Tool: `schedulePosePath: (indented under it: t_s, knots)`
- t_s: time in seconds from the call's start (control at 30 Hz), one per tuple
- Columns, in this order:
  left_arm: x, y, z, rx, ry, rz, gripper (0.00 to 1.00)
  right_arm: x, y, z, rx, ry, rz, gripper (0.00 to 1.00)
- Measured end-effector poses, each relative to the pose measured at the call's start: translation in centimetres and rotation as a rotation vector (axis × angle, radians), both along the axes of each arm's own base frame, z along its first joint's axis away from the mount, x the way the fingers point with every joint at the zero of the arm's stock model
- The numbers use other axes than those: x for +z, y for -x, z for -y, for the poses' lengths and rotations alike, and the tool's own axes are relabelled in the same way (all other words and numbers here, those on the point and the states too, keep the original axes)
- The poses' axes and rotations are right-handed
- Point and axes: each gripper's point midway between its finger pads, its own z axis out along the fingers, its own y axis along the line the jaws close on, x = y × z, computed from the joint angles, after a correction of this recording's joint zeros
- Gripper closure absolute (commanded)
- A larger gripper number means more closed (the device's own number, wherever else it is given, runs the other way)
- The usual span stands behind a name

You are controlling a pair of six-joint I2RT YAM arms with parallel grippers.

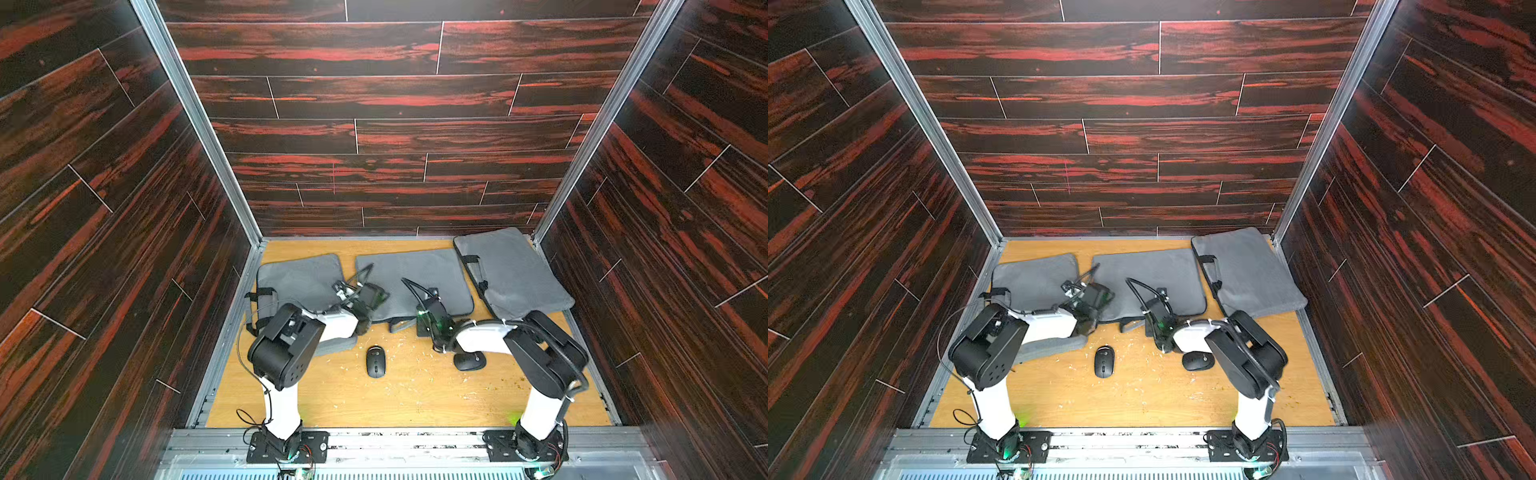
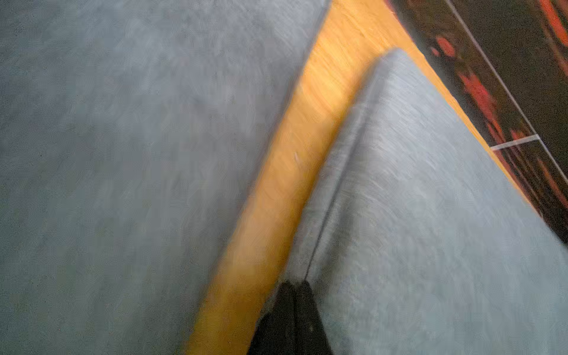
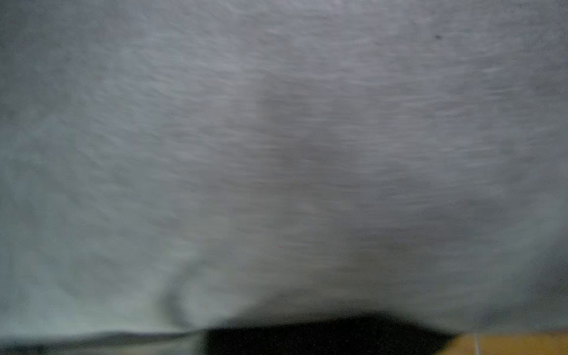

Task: Put the mouse into the laptop bag
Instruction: Unzip the zipper on the zippered laptop bag.

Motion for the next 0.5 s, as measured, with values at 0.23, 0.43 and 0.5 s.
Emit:
schedulePosePath:
  t_s: [0.23,0.43,0.5]
  knots:
    - [4.3,3.2,1.1,0.011,-0.092,0.108,1.00,0.6,-1.0,0.1,0.004,0.007,0.015,1.00]
    - [6.7,5.1,0.9,0.055,-0.135,0.200,1.00,2.0,-2.6,-1.5,0.038,-0.021,0.043,1.00]
    - [6.7,5.6,1.1,0.055,-0.152,0.207,0.90,2.4,-3.3,-1.9,0.043,-0.031,0.052,1.00]
